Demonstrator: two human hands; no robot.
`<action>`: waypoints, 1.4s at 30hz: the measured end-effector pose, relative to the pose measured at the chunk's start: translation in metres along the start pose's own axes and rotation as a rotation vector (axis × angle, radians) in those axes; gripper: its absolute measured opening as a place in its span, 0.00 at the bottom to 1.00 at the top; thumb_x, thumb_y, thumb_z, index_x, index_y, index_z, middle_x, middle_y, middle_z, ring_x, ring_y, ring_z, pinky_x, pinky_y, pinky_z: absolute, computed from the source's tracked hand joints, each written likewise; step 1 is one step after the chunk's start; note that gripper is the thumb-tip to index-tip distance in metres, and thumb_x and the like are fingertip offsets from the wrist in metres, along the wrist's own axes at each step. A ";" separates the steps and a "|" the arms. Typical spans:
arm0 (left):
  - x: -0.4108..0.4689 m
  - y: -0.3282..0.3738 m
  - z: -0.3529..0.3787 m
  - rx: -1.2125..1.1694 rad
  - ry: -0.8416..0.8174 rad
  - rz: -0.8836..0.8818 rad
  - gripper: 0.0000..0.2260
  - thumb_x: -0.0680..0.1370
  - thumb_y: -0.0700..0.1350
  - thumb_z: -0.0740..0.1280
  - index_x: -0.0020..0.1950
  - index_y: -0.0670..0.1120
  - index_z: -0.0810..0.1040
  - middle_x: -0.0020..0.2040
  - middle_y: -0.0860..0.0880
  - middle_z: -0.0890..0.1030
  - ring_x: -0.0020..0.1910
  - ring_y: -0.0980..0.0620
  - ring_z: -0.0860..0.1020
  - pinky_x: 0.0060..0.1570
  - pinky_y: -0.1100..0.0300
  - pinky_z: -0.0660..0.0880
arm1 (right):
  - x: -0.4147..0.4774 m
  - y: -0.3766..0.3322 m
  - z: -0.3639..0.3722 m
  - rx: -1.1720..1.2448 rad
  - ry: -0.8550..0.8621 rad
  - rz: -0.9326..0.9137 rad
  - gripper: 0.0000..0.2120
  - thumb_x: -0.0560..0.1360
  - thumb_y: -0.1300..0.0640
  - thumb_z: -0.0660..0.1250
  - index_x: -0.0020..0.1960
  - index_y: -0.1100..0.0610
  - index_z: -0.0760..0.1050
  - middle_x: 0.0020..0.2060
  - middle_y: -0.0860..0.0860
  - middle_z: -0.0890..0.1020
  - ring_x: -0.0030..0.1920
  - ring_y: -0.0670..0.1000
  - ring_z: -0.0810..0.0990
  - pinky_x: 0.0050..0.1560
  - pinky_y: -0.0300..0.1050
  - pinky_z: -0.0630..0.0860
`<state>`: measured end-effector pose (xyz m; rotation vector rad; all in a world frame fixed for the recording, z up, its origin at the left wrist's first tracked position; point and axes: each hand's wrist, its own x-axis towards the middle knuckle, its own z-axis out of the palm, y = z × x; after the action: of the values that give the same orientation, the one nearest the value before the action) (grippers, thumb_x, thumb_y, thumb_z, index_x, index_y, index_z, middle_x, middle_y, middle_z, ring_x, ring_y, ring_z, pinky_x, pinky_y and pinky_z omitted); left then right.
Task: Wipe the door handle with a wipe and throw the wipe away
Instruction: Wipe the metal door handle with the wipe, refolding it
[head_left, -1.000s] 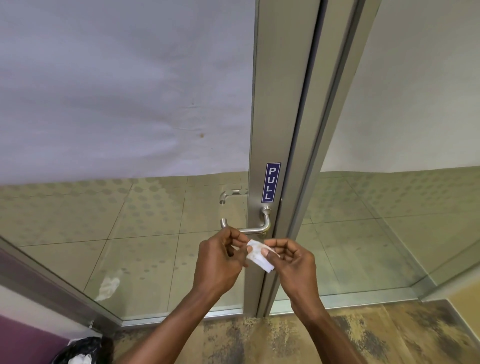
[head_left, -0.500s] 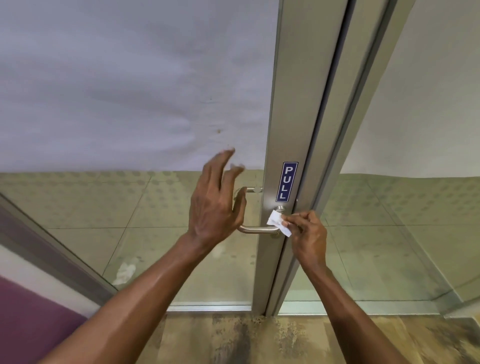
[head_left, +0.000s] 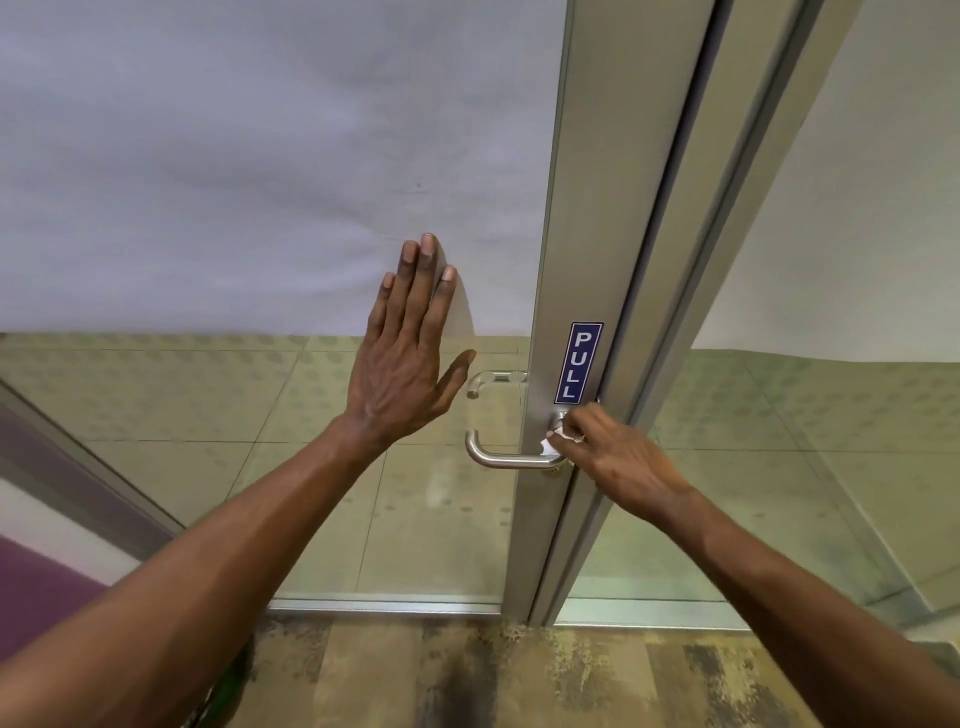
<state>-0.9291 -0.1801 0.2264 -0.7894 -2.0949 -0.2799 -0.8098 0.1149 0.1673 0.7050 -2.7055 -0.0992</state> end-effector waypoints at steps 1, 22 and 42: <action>0.000 -0.002 0.002 0.012 -0.003 0.007 0.42 0.87 0.58 0.67 0.91 0.39 0.50 0.92 0.42 0.36 0.92 0.43 0.37 0.93 0.42 0.46 | 0.003 0.005 -0.002 -0.025 -0.021 -0.064 0.18 0.74 0.63 0.77 0.63 0.57 0.81 0.52 0.57 0.79 0.49 0.56 0.80 0.31 0.43 0.68; -0.006 -0.012 0.022 0.118 0.010 0.036 0.46 0.87 0.62 0.63 0.92 0.44 0.40 0.92 0.43 0.36 0.93 0.43 0.38 0.92 0.45 0.41 | 0.021 -0.022 0.009 -0.094 -0.048 -0.052 0.12 0.74 0.51 0.78 0.51 0.58 0.82 0.45 0.54 0.76 0.46 0.55 0.73 0.45 0.51 0.78; -0.007 -0.014 0.030 0.105 0.013 0.033 0.45 0.87 0.62 0.62 0.93 0.44 0.41 0.93 0.42 0.39 0.94 0.42 0.41 0.92 0.44 0.42 | 0.073 -0.115 0.008 -0.004 -0.033 0.281 0.17 0.81 0.47 0.70 0.49 0.62 0.82 0.46 0.57 0.78 0.48 0.58 0.75 0.46 0.56 0.74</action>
<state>-0.9537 -0.1801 0.2037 -0.7563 -2.0647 -0.1552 -0.8189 -0.0207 0.1650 0.3182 -2.8037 -0.0479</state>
